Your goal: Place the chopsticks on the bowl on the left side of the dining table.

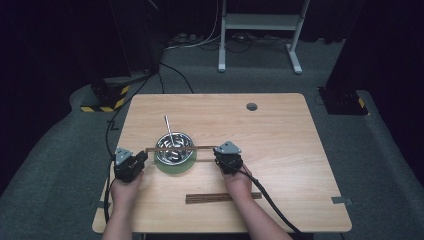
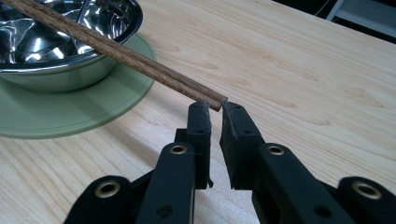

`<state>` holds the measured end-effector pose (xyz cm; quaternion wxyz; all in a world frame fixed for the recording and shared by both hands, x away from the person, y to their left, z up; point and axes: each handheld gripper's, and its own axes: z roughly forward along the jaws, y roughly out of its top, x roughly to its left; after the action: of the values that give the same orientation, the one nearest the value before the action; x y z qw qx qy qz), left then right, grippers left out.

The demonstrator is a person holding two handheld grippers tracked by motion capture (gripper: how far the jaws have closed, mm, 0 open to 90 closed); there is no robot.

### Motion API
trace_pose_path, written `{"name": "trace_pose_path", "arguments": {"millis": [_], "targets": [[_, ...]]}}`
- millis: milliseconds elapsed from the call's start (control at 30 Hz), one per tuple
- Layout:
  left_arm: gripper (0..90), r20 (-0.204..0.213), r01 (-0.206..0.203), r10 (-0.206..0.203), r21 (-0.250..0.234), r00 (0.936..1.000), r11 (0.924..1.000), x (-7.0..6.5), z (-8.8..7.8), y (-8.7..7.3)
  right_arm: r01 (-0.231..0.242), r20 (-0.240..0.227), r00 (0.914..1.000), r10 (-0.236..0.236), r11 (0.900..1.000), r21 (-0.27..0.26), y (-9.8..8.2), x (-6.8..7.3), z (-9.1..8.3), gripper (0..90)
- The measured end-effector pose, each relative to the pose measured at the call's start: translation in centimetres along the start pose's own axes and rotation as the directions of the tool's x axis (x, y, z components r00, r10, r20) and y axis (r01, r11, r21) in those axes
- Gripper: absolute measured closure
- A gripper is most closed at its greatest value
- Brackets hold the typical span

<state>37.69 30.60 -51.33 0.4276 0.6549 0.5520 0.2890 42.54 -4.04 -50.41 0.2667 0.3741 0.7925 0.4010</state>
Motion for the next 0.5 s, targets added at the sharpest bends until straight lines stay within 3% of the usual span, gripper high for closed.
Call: {"name": "trace_pose_path", "arguments": {"millis": [333, 500], "targets": [[75.0, 0.000, 0.004, -0.004, -0.002, 1.0000, 1.0000, -0.01, -0.05, 0.01, -0.028, 0.002, 0.9996, 0.028, 1.000, 0.005, 0.03, -0.03, -0.16, 71.1], [69.7, -0.002, 0.007, -0.007, 0.001, 1.0000, 1.0000, 0.00, -0.22, 0.03, -0.007, 0.003, 1.0000, 0.007, 1.000, -0.004, 0.00, -0.14, -0.51, 66.2]]}}
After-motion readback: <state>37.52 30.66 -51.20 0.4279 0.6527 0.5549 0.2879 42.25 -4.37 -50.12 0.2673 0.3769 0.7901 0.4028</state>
